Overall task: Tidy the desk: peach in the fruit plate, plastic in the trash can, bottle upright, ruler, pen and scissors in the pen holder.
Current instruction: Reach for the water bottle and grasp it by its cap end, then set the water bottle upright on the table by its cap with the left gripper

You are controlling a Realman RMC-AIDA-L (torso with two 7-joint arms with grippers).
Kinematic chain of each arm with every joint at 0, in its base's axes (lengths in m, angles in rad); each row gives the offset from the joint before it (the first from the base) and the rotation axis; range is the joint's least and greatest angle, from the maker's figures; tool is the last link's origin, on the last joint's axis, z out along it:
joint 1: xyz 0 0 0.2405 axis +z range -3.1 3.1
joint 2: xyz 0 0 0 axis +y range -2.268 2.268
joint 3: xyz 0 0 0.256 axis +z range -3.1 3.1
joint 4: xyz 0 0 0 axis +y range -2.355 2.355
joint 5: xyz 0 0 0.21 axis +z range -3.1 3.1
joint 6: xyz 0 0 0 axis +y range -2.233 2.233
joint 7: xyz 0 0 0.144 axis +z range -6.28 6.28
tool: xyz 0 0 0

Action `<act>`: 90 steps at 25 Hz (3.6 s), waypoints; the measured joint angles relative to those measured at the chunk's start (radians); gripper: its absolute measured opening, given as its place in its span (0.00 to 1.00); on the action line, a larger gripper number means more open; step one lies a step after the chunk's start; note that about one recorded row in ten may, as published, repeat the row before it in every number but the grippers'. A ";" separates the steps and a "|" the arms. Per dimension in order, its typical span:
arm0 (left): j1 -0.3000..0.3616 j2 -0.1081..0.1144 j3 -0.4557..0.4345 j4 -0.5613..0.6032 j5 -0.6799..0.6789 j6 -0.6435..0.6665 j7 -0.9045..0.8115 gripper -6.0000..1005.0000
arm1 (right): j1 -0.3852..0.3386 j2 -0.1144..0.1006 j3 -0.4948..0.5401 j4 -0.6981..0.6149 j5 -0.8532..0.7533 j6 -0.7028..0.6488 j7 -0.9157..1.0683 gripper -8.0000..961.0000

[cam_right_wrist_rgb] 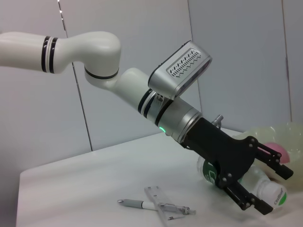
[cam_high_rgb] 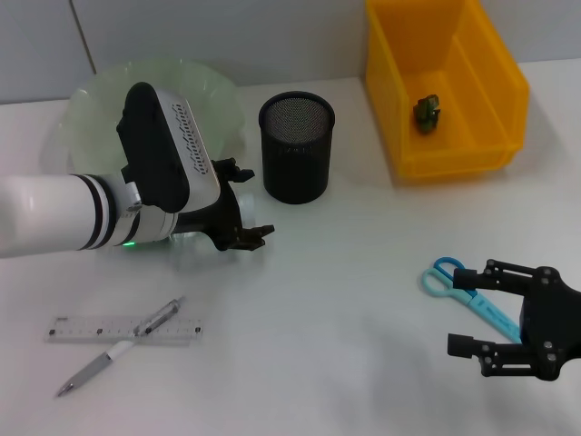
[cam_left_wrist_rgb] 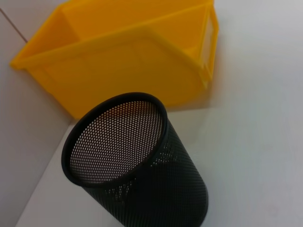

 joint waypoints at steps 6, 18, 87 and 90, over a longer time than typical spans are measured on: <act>-0.008 -0.001 0.007 -0.011 0.002 -0.013 0.000 0.77 | 0.005 0.004 0.002 0.000 -0.013 0.007 0.003 0.84; -0.015 -0.002 0.043 -0.021 0.004 -0.047 0.000 0.77 | 0.010 0.005 0.003 0.009 -0.013 0.016 0.012 0.84; 0.238 0.008 0.052 0.320 -0.164 0.007 -0.080 0.44 | 0.017 0.003 0.003 0.026 -0.015 0.039 0.012 0.84; 0.252 0.008 0.044 0.337 -0.184 0.013 -0.080 0.44 | 0.017 0.004 0.003 0.026 -0.015 0.039 0.013 0.84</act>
